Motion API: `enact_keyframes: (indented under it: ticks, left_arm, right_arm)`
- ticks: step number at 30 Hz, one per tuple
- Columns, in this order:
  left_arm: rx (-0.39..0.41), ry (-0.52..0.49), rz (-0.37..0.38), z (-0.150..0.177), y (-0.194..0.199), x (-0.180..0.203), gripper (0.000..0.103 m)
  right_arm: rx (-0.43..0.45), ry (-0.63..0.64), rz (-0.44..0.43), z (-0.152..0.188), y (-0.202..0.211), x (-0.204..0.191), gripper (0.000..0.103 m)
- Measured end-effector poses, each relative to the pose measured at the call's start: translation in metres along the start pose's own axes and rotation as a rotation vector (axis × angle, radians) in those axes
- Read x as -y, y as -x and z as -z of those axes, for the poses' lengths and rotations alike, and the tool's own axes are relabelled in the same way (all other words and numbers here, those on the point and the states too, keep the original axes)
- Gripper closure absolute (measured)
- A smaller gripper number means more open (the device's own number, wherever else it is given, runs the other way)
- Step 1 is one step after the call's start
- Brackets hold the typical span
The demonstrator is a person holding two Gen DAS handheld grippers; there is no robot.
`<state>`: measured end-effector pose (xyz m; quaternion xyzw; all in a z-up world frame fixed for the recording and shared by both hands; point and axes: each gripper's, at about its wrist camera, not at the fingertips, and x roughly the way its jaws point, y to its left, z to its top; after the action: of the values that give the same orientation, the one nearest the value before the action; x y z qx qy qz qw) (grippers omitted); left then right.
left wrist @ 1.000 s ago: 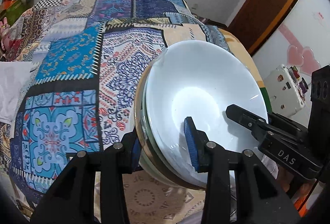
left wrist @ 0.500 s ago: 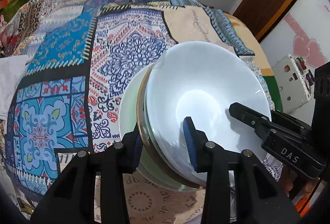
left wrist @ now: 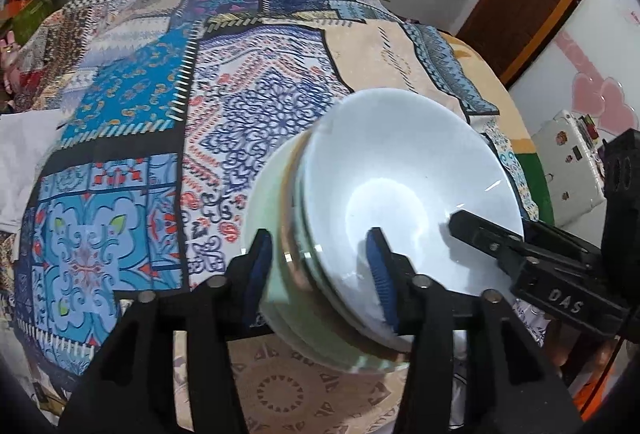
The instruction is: Organize plates and bowls
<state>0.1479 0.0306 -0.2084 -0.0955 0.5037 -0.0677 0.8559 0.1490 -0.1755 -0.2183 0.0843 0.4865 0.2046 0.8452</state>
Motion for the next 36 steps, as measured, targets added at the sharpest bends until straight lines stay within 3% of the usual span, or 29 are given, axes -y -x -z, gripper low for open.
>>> enact_keyframes:
  ticks: [5,9,16,19,27,30,36]
  left_arm:
    - [0.061,0.009,-0.026,0.000,0.029,-0.001,0.048]
    - [0.154,-0.012,-0.030,0.002,0.069,0.008,0.048]
    - [0.408,-0.077,-0.039,0.016,0.164,0.038,0.043]
    - [0.512,-0.101,-0.044,0.026,0.198,0.051,0.035]
    - [0.733,-0.135,-0.082,0.057,0.262,0.070,0.013]
    - [0.771,-0.138,-0.090,0.065,0.273,0.071,0.006]
    - [0.817,-0.130,-0.104,0.076,0.285,0.072,0.001]
  right_arm:
    - [0.061,0.061,0.045,0.004,0.030,-0.006,0.054]
    - [0.137,0.097,0.040,0.004,0.065,-0.014,0.053]
    - [0.341,0.184,0.042,0.008,0.138,-0.039,0.049]
    - [0.430,0.221,0.033,0.011,0.167,-0.051,0.049]
    - [0.594,0.267,-0.007,0.024,0.217,-0.067,0.032]
    - [0.631,0.282,-0.012,0.029,0.227,-0.073,0.023]
    - [0.693,0.295,0.001,0.035,0.234,-0.079,0.005]
